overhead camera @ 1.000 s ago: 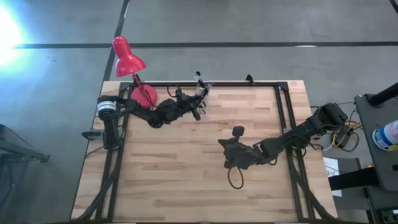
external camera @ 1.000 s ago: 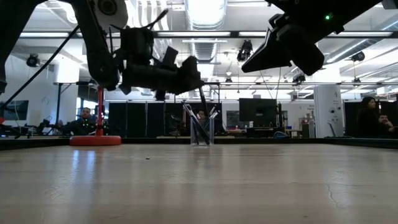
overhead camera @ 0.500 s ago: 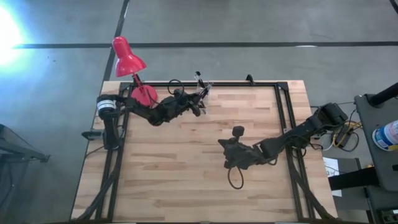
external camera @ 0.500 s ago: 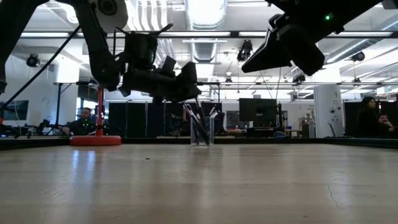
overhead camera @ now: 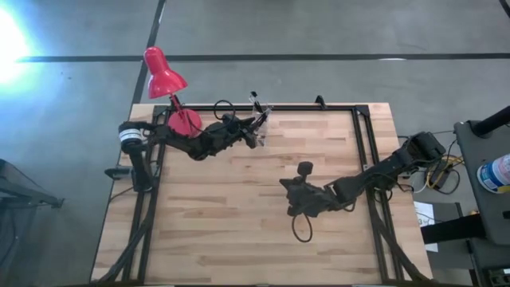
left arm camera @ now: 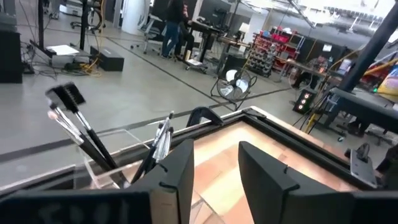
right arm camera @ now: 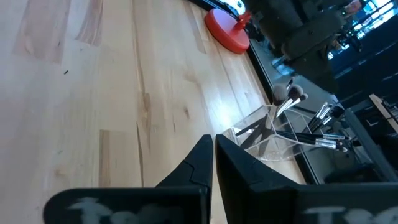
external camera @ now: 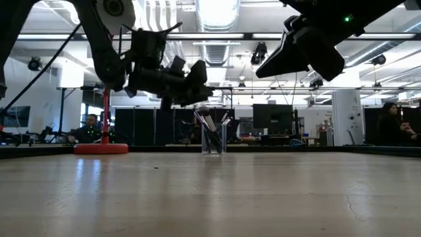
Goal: Put items in baskets/containers
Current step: Put the black powder brush into the transparent organizer
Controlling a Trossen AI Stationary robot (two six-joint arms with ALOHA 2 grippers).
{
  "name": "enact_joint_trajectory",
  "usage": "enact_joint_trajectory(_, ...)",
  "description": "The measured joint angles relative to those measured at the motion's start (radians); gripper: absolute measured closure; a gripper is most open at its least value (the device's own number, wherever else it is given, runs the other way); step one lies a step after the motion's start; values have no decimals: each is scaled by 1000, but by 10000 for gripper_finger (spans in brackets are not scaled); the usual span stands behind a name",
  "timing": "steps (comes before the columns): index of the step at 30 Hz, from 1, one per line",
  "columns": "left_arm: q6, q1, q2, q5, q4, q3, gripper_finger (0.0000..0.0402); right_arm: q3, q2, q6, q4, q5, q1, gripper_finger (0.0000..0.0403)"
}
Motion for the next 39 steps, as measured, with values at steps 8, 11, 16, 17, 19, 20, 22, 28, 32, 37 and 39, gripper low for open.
enact_joint_trajectory(8, 118, -35, -162, 150, -168, -52, 333, -23, 6, -34, 72, -214, -57, 390)
enact_joint_trajectory(11, 191, -80, -223, 193, -169, -129, 368, -40, 13, -57, 127, -319, -124, 390)
enact_joint_trajectory(16, 216, -143, -237, 263, -178, -242, 397, -42, 15, -111, 184, -342, -182, 390)
enact_joint_trajectory(17, 214, -150, -221, 258, -175, -242, 397, -42, 13, -123, 196, -343, -187, 390)
enact_joint_trajectory(19, 214, -156, -179, 241, -176, -222, 400, -41, 11, -138, 214, -343, -193, 390)
enact_joint_trajectory(20, 214, -157, -151, 231, -176, -202, 400, -39, 10, -137, 220, -343, -192, 390)
enact_joint_trajectory(22, 220, -156, -92, 189, -175, -150, 401, -38, 6, -134, 218, -343, -192, 390)
enact_joint_trajectory(28, 238, -119, 30, 44, -174, -32, 401, -42, 6, -118, 207, -342, -191, 390)
enact_joint_trajectory(32, 238, -109, 26, -48, -168, -26, 401, -49, 6, -118, 203, -342, -190, 390)
enact_joint_trajectory(37, 249, -105, -24, -101, -164, -41, 401, -60, 6, -113, 204, -342, -190, 390)
enact_joint_trajectory(39, 254, -98, -36, -109, -163, -42, 401, -64, 5, -104, 207, -342, -190, 390)
